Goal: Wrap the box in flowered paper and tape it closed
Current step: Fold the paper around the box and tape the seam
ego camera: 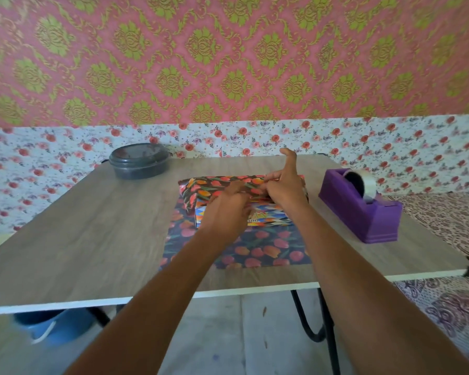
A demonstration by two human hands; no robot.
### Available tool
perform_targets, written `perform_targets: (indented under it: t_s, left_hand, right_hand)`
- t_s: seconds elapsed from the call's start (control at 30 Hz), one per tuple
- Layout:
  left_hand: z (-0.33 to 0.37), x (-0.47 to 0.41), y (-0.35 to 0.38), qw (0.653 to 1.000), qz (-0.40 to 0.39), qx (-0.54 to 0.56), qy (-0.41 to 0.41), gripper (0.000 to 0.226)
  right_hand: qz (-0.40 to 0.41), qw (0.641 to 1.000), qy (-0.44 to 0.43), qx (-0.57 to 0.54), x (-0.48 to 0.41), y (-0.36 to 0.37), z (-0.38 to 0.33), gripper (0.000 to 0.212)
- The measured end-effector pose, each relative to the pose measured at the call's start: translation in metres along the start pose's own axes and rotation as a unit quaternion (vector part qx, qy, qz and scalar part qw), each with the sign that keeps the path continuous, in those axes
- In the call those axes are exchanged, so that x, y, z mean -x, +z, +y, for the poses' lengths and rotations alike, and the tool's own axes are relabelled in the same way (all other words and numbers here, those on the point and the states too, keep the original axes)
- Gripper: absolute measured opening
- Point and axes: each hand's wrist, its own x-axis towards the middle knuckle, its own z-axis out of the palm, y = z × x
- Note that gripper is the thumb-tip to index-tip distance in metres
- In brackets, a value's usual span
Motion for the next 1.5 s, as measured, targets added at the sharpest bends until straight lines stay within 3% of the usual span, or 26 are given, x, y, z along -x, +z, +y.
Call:
perform_targets:
  t_s: [0.1, 0.27, 0.43, 0.57, 0.73, 1.27, 1.5]
  left_hand:
    - [-0.007, 0.012, -0.006, 0.996, 0.031, -0.082, 0.036, 0.013]
    - [-0.022, 0.014, -0.017, 1.000, 0.006, 0.013, -0.008, 0.024]
    - [-0.014, 0.005, -0.023, 0.998, -0.057, -0.004, -0.037, 0.043]
    - [-0.013, 0.000, -0.017, 0.995, -0.090, -0.020, -0.042, 0.028]
    - [-0.012, 0.001, -0.010, 0.998, -0.039, 0.023, -0.054, 0.027]
    - [-0.016, -0.006, -0.007, 0.992, -0.045, 0.079, -0.083, 0.022]
    - [-0.020, -0.010, -0.003, 0.990, -0.059, 0.084, -0.095, 0.020]
  right_hand:
    - [-0.029, 0.999, 0.028, -0.018, -0.005, 0.002, -0.001, 0.097]
    - [-0.061, 0.996, 0.055, -0.029, -0.007, 0.002, -0.005, 0.097]
    - [-0.077, 0.995, 0.066, -0.026, -0.004, -0.002, -0.009, 0.092]
    - [-0.100, 0.993, 0.065, -0.020, -0.003, -0.007, -0.013, 0.086]
    - [-0.130, 0.988, 0.079, 0.009, -0.003, -0.009, -0.019, 0.089]
    - [-0.178, 0.959, 0.115, 0.188, -0.027, 0.001, -0.037, 0.087]
    - [-0.224, 0.913, 0.109, 0.324, -0.035, 0.016, -0.057, 0.110]
